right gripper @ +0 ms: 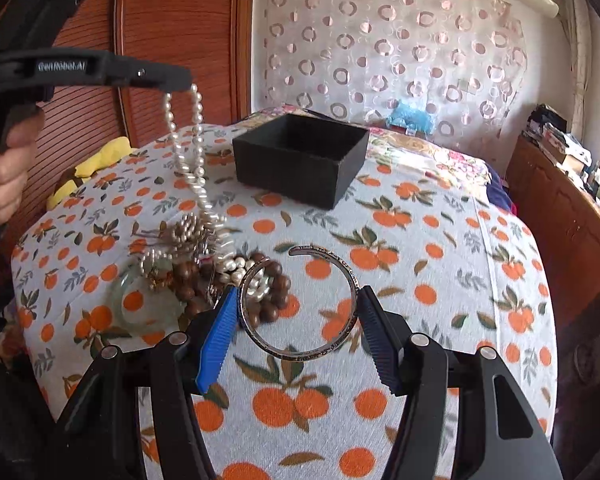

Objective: Organize jewelry
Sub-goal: 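Lift the pearls toward the black box with the left gripper while the right gripper lowers the bangle into it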

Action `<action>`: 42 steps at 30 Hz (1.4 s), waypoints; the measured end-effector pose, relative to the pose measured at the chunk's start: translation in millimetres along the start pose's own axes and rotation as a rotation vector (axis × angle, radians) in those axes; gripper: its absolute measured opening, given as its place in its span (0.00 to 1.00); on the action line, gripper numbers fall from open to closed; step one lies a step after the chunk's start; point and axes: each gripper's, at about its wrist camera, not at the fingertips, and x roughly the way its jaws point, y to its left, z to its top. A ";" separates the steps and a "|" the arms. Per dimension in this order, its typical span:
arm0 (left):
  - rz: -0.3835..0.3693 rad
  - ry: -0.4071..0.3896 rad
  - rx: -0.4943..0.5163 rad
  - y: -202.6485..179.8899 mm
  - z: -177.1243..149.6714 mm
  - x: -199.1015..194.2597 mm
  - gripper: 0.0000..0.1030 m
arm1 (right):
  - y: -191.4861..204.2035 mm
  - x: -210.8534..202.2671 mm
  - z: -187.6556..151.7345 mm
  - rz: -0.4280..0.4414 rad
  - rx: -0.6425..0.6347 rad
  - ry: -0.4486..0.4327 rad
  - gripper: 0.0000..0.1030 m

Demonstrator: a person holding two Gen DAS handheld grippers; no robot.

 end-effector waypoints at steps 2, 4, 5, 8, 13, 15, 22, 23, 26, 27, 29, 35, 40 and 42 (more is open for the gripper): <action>-0.003 -0.017 0.000 -0.2 7.4 -4.6 0.06 | -1.1 0.8 5.8 0.001 -0.002 -0.005 0.61; -0.003 -0.032 0.001 -0.5 12.5 -9.2 0.06 | -1.1 1.1 10.9 0.003 -0.005 -0.009 0.61; -0.001 -0.040 0.003 -0.7 15.0 -11.4 0.06 | -1.2 1.3 13.1 0.003 -0.007 -0.011 0.61; 0.002 -0.063 0.005 -0.8 25.1 -17.7 0.06 | -1.0 1.5 20.6 0.003 -0.016 -0.019 0.61; 0.009 -0.096 0.009 -0.6 40.1 -26.2 0.06 | -2.8 3.6 34.1 0.002 -0.026 -0.030 0.61; 0.013 -0.110 0.014 -1.2 46.9 -29.3 0.06 | -4.4 5.1 39.3 0.008 -0.024 -0.034 0.61; 0.049 -0.144 0.013 7.1 71.2 -30.6 0.06 | -10.6 20.6 59.9 0.002 -0.036 -0.037 0.61; 0.053 -0.147 0.011 8.6 73.9 -30.6 0.06 | -12.4 24.4 64.3 0.004 -0.038 -0.038 0.61; 0.073 -0.164 0.008 15.6 86.5 -30.9 0.06 | -18.6 36.3 77.9 0.012 -0.038 -0.037 0.61; 0.080 -0.170 0.007 17.7 91.3 -30.8 0.06 | -20.2 40.1 82.6 0.011 -0.042 -0.038 0.61; 0.091 -0.178 0.006 20.4 99.3 -29.8 0.06 | -23.9 49.8 94.2 0.013 -0.047 -0.041 0.61; 0.126 -0.193 0.007 27.6 127.8 -20.9 0.06 | -34.6 77.0 123.6 0.066 -0.023 -0.043 0.61; 0.147 -0.189 0.017 25.9 140.5 -8.3 0.06 | -34.1 99.1 136.0 0.100 -0.023 -0.034 0.61; 0.154 -0.181 0.019 25.9 140.6 -1.7 0.06 | -33.3 108.0 137.8 0.104 -0.028 -0.021 0.61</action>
